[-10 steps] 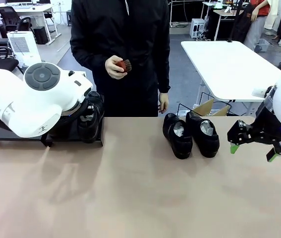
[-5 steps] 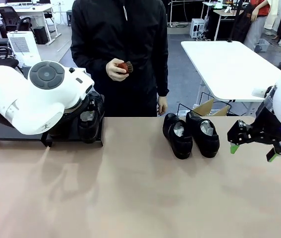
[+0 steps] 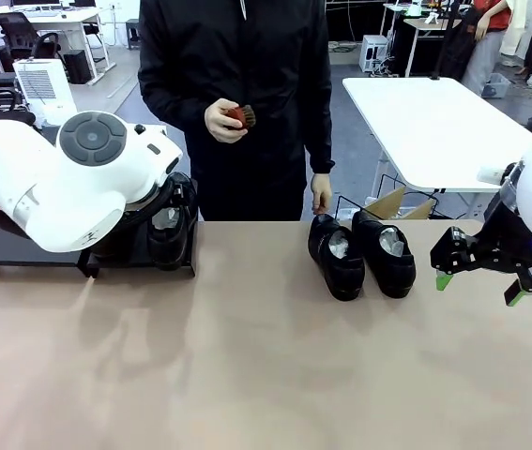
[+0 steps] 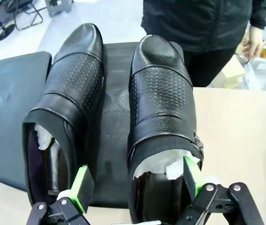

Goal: Organize the shoes by placing them on the stand.
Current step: Pick up one Shoe and place it in the middle of the table.

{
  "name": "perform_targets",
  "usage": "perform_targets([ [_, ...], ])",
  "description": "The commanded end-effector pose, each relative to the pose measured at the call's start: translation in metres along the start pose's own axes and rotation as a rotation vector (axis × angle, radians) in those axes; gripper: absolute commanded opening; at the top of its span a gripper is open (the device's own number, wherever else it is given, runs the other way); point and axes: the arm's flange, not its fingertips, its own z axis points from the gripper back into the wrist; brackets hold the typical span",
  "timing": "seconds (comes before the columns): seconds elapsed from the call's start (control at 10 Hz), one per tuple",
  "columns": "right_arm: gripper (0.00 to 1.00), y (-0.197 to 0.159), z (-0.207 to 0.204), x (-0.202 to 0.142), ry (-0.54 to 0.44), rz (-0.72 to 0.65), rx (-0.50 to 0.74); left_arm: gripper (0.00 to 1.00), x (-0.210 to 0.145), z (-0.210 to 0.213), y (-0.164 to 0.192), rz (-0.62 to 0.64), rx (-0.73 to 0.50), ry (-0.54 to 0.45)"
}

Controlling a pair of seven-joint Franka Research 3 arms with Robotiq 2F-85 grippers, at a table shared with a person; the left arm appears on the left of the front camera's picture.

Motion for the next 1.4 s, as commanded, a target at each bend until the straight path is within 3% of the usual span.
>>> perform_targets([
  [0.0, 1.0, 0.0, 0.0, 0.0, 0.007, 0.013, 0.018, 1.0, 0.001, -0.002, 0.002, 0.001, -0.002, -0.005],
  [0.5, 1.0, 0.0, 0.0, 0.0, 0.007, 0.013, 0.018, 1.0, 0.0, 0.0, 0.001, 0.001, 0.001, 0.0],
  [0.9, 1.0, 0.0, 0.0, 0.0, 0.007, 0.013, 0.018, 1.0, 0.008, 0.104, 0.017, -0.012, -0.053, -0.051],
  [1.0, 1.0, 0.0, 0.0, 0.0, 0.007, 0.013, 0.018, 1.0, 0.003, 0.128, 0.018, -0.111, -0.14, 0.0],
  [1.2, 1.0, 0.0, 0.0, 0.0, 0.007, 0.013, 0.018, 1.0, -0.009, 0.151, 0.025, -0.311, -0.287, 0.237],
  [1.3, 1.0, 0.0, 0.0, 0.0, 0.007, 0.013, 0.018, 1.0, -0.009, 0.157, 0.034, -0.37, -0.334, 0.305],
])
